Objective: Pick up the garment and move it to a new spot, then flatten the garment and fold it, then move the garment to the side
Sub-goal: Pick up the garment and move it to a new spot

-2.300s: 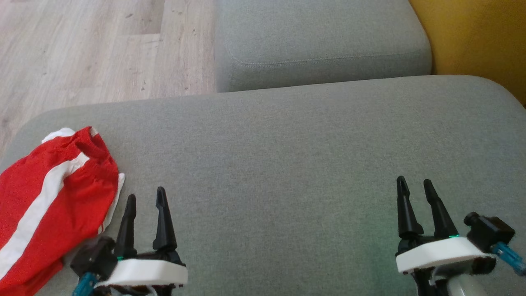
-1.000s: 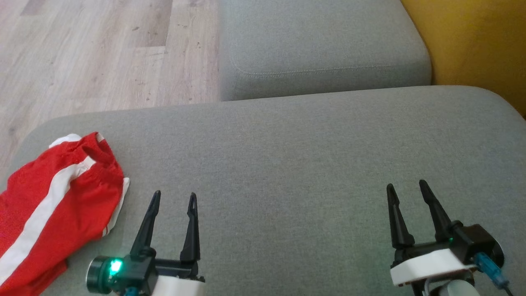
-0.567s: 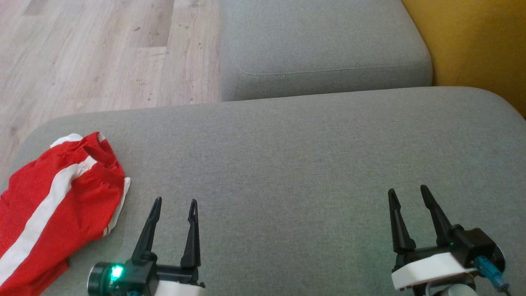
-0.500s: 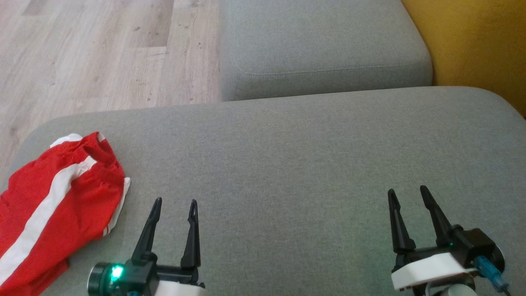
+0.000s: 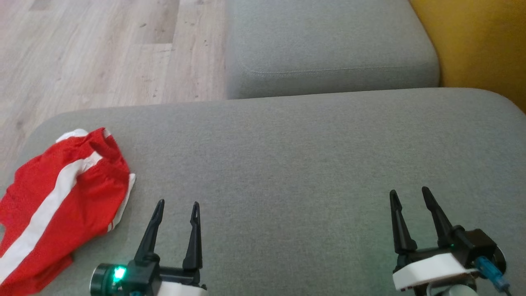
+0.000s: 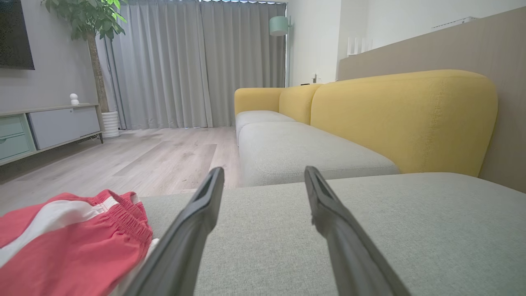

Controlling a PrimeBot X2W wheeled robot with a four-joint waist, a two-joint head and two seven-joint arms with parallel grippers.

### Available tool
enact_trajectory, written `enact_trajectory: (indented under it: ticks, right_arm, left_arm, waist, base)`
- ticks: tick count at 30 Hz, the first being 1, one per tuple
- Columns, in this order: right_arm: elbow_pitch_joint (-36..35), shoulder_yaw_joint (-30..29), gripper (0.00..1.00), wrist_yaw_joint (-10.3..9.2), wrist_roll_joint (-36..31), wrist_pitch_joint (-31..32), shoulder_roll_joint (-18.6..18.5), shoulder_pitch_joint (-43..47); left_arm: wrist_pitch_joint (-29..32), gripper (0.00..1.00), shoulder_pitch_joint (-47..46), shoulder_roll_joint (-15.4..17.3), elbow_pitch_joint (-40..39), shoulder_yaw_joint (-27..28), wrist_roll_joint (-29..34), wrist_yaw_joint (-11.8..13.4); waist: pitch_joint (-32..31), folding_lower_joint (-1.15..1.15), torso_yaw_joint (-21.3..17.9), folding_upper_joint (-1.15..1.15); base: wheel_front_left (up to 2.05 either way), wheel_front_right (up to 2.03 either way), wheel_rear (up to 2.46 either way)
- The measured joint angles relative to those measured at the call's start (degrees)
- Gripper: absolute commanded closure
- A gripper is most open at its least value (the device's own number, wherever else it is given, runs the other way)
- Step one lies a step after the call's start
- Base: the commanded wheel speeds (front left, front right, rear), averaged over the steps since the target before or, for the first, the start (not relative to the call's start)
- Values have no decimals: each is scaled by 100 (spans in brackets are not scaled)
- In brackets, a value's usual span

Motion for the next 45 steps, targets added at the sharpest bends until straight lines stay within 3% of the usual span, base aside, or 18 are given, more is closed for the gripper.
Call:
enact_trajectory:
  ticks: [12, 33, 39, 45]
  right_arm:
    - [46, 3, 0, 0, 68, 0, 0, -6]
    - [57, -80, 0, 0, 263, 0, 1, -17]
    - [59, -74, 0, 0, 341, 0, 1, -17]
    - [59, -99, 0, 0, 287, 0, 1, -16]
  left_arm:
    - [0, 0, -9, 4, 26, 44, 45, 2]
    - [0, 0, -36, 13, -7, 275, 143, -4]
    - [0, 0, -35, 37, -26, 485, 155, -5]
    - [0, 0, -383, 259, -296, 616, 391, -87]
  waist:
    - [92, 0, 594, 0]
    - [174, 0, 2172, 0]
    - [198, 0, 2350, 0]
    - [357, 0, 2413, 0]
  base:
    - [0, 0, 0]
    - [0, 0, 0]
    - [0, 0, 0]
    - [0, 0, 0]
